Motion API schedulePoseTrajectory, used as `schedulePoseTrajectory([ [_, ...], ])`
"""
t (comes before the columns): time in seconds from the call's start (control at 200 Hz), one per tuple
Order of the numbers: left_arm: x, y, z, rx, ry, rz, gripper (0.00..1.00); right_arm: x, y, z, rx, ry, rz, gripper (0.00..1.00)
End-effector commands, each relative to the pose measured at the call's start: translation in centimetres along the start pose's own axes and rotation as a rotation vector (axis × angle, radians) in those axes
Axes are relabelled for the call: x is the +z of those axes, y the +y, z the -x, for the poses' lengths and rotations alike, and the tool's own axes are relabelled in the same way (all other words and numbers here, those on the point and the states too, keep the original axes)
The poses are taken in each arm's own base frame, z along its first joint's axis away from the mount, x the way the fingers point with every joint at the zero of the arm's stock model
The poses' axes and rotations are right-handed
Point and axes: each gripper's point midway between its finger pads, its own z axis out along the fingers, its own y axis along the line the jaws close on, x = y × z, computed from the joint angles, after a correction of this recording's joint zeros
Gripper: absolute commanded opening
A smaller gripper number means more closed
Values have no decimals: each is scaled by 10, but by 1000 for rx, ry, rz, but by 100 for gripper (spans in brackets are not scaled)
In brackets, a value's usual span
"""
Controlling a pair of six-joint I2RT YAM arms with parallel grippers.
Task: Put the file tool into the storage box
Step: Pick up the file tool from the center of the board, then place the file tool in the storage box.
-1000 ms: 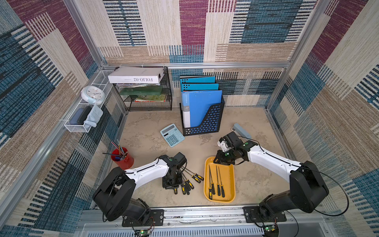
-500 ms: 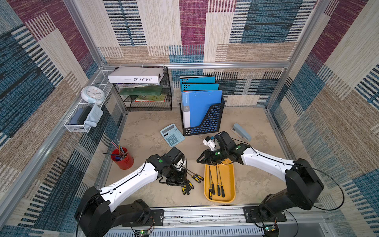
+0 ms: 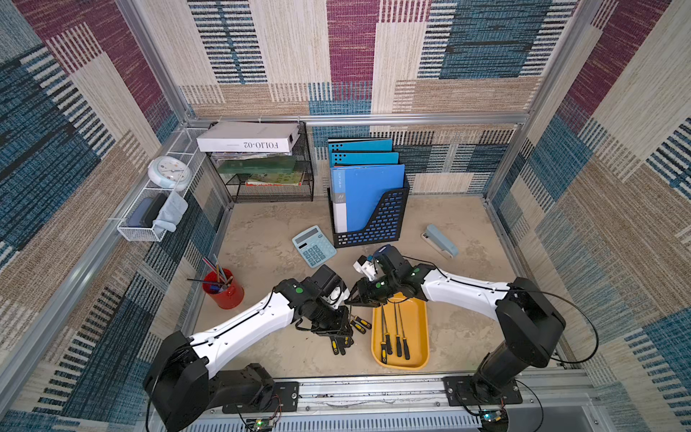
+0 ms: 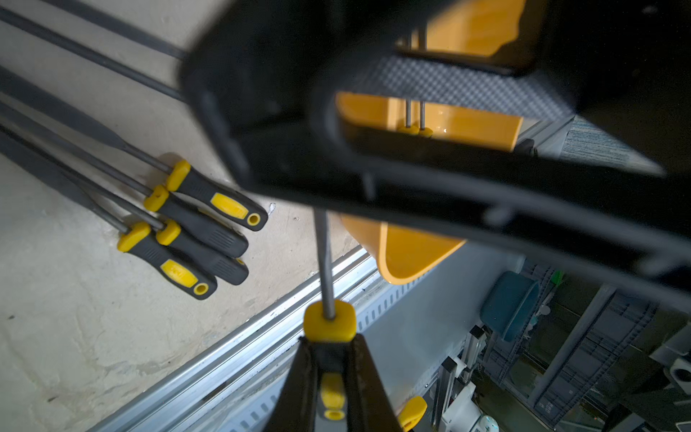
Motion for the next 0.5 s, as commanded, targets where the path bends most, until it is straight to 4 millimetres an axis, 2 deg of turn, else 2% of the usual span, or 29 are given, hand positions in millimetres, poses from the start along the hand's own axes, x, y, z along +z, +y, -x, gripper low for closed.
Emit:
schedulePoseTrajectory([
  [0.0, 0, -9, 1, 36, -2, -32, 9, 4, 1, 6, 2, -16, -9, 29],
  [0.135, 0, -6, -1, 41, -7, -27, 13, 0, 1, 7, 8, -23, -34, 0],
  [0.175, -1, -3, -1, 31, -16, -10, 26, -3, -1, 6, 10, -20, -47, 0],
  [0.225, -2, 0, 0, 21, -27, 4, 51, -7, -5, 2, 14, -8, -75, 0],
  [0.27, -3, 0, 1, 13, -37, 8, 64, -14, -13, -1, 20, 1, -117, 0],
  [0.336, -6, 2, 2, 0, -48, 23, 69, -31, -27, -5, 34, -2, -184, 0],
  [0.451, -11, 4, 3, -11, -63, 48, 72, -75, -57, -7, 95, -47, -285, 0],
  [0.496, -12, 5, 2, -15, -69, 54, 78, -92, -69, -10, 113, -63, -335, 0],
])
